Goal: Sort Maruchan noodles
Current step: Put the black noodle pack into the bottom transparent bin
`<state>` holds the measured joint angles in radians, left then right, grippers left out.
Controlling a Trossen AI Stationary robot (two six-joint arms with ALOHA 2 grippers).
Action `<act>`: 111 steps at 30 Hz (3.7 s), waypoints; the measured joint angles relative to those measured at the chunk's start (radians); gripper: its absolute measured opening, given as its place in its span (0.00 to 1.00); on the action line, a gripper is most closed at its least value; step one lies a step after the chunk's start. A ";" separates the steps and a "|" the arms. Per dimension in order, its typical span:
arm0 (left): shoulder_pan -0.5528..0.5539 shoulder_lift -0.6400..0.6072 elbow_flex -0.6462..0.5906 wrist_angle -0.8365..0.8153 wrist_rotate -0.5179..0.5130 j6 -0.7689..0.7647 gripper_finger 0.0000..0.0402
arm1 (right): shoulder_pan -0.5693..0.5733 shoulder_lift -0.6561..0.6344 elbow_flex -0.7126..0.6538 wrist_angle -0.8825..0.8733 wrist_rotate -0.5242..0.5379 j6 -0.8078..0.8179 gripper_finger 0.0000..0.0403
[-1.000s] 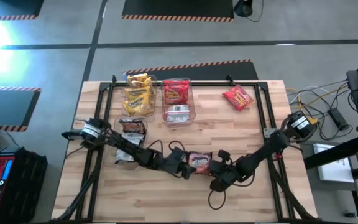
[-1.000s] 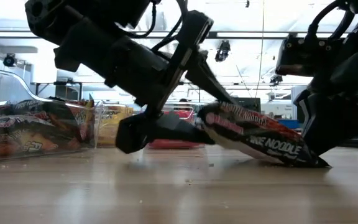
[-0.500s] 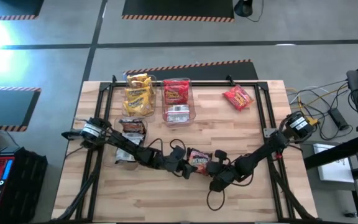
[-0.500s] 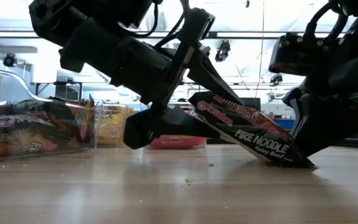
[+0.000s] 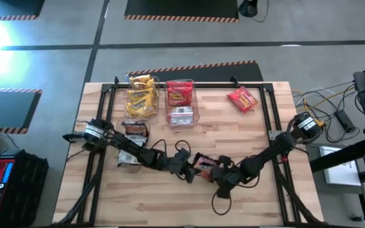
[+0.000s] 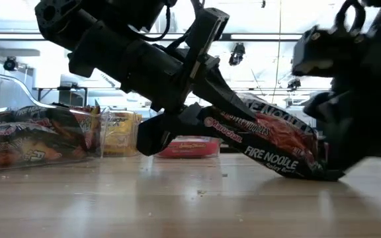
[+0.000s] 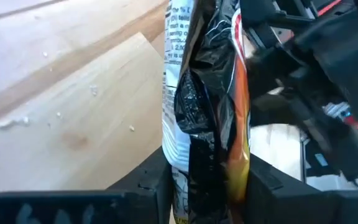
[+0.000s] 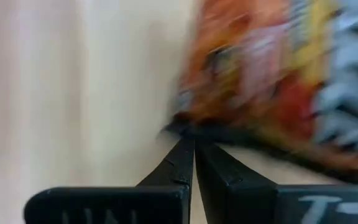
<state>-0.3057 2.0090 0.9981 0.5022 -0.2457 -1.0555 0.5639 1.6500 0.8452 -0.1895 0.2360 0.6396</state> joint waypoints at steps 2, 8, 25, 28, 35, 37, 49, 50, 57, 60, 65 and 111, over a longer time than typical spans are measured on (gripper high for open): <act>0.005 0.000 0.000 -0.001 0.002 0.028 0.26 | 0.001 -0.033 -0.001 -0.006 -0.068 0.014 0.02; 0.036 -0.042 -0.002 -0.064 0.001 0.169 0.28 | 0.001 -0.090 0.000 0.004 -0.170 0.062 0.02; 0.072 -0.582 -0.002 -0.838 -0.258 0.442 0.26 | 0.005 0.001 0.001 0.013 -0.163 0.066 0.02; 0.070 -0.668 -0.002 -1.029 -0.266 0.425 0.26 | 0.005 0.001 0.001 0.014 -0.163 0.065 0.02; 0.071 -0.849 0.007 -1.301 -0.266 0.496 0.26 | 0.005 0.001 0.001 0.017 -0.159 0.064 0.02; 0.071 -0.891 0.020 -1.365 -0.266 0.525 0.26 | 0.005 0.001 0.001 0.017 -0.158 0.064 0.02; 0.071 -0.937 0.103 -1.900 -0.129 0.467 0.26 | 0.000 0.001 0.001 0.018 -0.158 0.057 0.02; 0.071 -0.933 0.103 -1.924 -0.129 0.473 0.26 | -0.002 0.001 0.001 0.018 -0.160 0.057 0.02; 0.071 -0.886 0.071 -1.975 -0.111 0.532 0.26 | -0.008 0.001 0.001 0.021 -0.156 0.056 0.02; 0.071 -0.851 0.067 -1.975 -0.109 0.591 0.26 | -0.008 0.001 0.001 0.022 -0.153 0.057 0.02; 0.071 -0.798 0.067 -1.963 -0.110 0.711 0.26 | -0.008 0.002 0.001 0.023 -0.147 0.057 0.02; 0.219 -0.756 -0.087 -1.807 0.087 0.817 0.27 | -0.008 0.002 0.001 0.024 -0.129 0.057 0.02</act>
<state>-0.0862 1.2532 0.9108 -1.3046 -0.1589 -0.2388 0.5556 1.6516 0.8463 -0.1658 0.1066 0.6964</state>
